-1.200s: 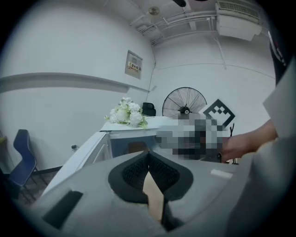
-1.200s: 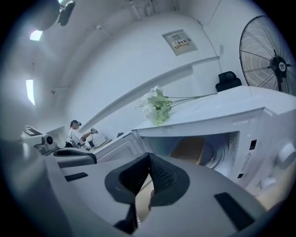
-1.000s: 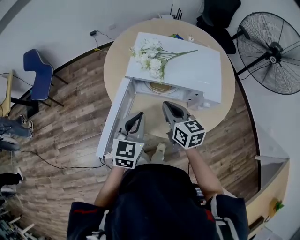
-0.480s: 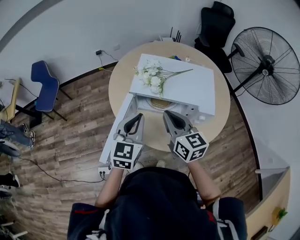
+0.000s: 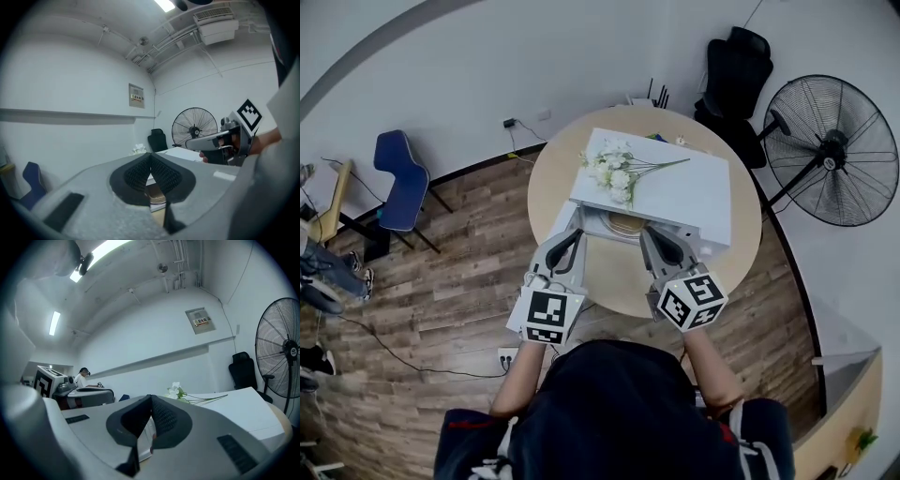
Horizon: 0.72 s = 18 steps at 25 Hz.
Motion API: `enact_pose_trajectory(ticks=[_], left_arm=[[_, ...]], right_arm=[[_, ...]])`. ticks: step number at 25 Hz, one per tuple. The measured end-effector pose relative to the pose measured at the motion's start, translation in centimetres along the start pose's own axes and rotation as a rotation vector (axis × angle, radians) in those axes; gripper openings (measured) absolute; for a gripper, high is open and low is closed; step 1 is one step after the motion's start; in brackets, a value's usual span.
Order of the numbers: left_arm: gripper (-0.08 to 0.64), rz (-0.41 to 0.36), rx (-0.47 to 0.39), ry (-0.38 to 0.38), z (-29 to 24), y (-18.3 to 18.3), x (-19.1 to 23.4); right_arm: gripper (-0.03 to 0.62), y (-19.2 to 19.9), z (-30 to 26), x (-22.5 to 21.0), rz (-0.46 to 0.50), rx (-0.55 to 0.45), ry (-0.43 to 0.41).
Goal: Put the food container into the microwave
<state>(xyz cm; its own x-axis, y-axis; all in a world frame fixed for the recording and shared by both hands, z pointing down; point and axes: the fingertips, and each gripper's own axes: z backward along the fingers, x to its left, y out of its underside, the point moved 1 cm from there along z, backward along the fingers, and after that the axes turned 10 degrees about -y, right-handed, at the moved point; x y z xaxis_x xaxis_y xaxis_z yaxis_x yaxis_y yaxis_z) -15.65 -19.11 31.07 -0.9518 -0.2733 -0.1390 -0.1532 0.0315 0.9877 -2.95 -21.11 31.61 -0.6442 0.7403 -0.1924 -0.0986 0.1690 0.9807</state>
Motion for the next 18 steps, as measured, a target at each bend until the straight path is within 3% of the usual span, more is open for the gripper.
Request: enact_pose_trajectory(ticks=[18], left_arm=[[0.015, -0.018, -0.022, 0.002, 1.7, -1.0, -0.4]], right_arm=[[0.011, -0.5, 0.9, 1.2, 0.012, -0.015, 0.013]])
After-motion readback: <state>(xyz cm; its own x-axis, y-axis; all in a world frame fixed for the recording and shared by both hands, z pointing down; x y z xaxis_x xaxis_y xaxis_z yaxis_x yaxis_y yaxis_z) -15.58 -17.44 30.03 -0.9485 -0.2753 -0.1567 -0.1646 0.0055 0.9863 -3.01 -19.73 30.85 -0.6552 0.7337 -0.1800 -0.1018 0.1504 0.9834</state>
